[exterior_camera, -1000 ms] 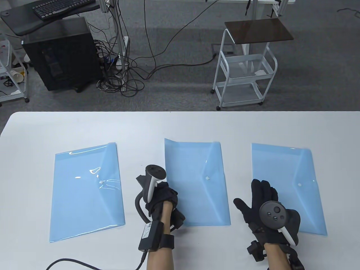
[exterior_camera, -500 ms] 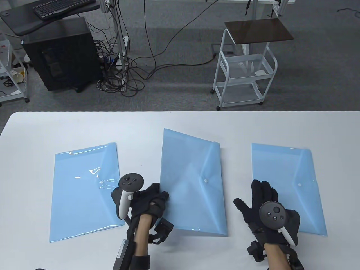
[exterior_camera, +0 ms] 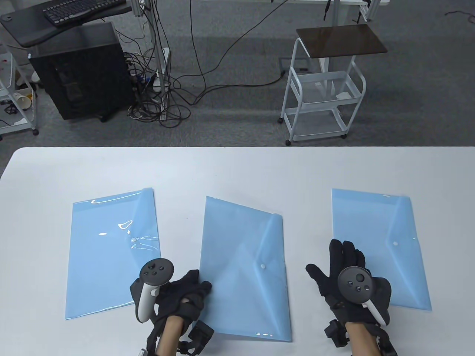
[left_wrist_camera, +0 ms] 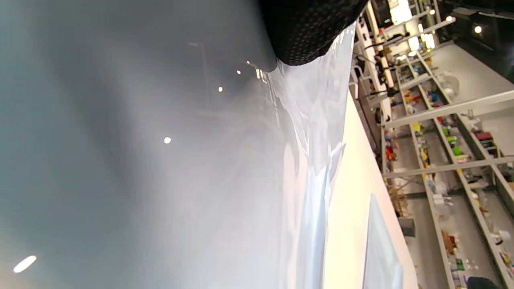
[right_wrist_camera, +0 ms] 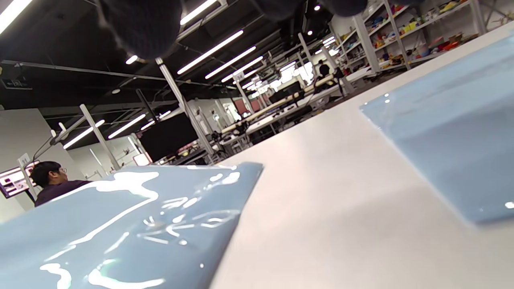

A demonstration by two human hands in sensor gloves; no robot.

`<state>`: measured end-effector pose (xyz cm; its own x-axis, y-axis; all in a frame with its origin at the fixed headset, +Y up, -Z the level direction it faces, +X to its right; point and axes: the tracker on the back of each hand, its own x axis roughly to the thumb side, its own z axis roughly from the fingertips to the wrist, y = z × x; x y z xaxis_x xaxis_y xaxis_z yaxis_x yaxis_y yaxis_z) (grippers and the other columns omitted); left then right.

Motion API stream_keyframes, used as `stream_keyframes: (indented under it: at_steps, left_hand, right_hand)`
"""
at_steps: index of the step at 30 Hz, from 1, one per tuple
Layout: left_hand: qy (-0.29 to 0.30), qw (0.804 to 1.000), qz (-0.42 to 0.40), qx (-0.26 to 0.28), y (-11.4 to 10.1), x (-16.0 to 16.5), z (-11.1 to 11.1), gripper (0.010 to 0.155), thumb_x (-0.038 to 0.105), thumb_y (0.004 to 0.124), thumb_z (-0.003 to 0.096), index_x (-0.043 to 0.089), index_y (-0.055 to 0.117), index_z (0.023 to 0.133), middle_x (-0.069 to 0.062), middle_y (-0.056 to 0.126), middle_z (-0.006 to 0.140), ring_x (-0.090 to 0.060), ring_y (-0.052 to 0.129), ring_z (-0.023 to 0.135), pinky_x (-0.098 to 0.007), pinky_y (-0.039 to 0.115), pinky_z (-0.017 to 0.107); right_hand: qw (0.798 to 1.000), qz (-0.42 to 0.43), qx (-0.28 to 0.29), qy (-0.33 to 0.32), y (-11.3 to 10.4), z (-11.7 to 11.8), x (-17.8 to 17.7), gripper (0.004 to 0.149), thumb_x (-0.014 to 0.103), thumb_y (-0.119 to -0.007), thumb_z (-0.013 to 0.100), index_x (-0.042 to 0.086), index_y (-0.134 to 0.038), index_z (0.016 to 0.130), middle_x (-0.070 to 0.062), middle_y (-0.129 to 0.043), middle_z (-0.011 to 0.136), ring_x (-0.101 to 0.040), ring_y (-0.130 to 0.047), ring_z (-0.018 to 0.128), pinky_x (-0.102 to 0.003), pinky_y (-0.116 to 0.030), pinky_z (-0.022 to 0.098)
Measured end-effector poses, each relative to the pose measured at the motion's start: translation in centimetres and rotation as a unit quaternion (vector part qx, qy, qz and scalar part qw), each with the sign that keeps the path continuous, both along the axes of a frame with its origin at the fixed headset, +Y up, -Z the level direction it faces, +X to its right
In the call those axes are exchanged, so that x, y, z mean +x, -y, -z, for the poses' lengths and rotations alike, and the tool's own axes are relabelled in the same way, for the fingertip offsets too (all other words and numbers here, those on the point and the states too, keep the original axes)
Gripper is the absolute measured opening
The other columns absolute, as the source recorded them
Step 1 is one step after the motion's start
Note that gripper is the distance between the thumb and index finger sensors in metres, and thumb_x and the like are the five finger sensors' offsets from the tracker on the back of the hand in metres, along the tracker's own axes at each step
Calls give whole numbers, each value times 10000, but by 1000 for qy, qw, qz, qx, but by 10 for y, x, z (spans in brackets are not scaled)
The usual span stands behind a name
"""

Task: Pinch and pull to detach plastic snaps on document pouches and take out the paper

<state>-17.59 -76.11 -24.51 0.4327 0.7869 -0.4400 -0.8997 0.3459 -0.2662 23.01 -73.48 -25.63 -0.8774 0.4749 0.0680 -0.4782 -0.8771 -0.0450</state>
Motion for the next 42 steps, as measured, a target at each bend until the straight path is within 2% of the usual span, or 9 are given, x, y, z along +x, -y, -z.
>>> stream_keyframes:
  at_steps: [7,16,24,33,42]
  left_hand:
    - [4,998,44,-35,17,2,3,448,274,773,550,106,684,956,-90,974,778,-219,1131,467,-284,1010,295]
    - [15,995,93,-39,20,6,7,459,284,772,551,110,674,964,-79,968,797,-238,1126,524,-318,1004,329]
    - [19,993,113,-34,19,9,7,462,286,772,552,110,670,966,-73,967,795,-239,1124,529,-322,1001,335]
    - [19,992,116,-37,19,10,7,463,284,772,552,105,669,967,-71,966,798,-243,1123,531,-327,1000,335]
    - [22,992,118,-40,18,10,7,464,285,773,553,99,671,966,-69,968,794,-241,1124,529,-327,1001,334]
  right_hand:
    - [999,-18,-5,-26,1,-1,-13,936,647,-657,548,20,-343,1168,-426,-332,1192,-761,-374,951,-884,-428,544]
    - [995,-52,-11,-82,-8,-5,-42,997,691,-664,532,13,-318,1176,-450,-309,1186,-804,-371,915,-889,-449,536]
    - [984,-62,-92,-138,-17,7,-90,1001,647,-709,540,-36,-319,1159,-480,-325,1162,-768,-451,931,-865,-500,539]
    - [954,-188,-168,-161,2,32,-149,1090,631,-831,465,-94,-362,1131,-449,-389,1167,-684,-585,935,-784,-612,559]
    - [928,-283,-194,-146,29,49,-174,1090,607,-857,453,-106,-370,1119,-443,-426,1158,-686,-635,922,-766,-650,565]
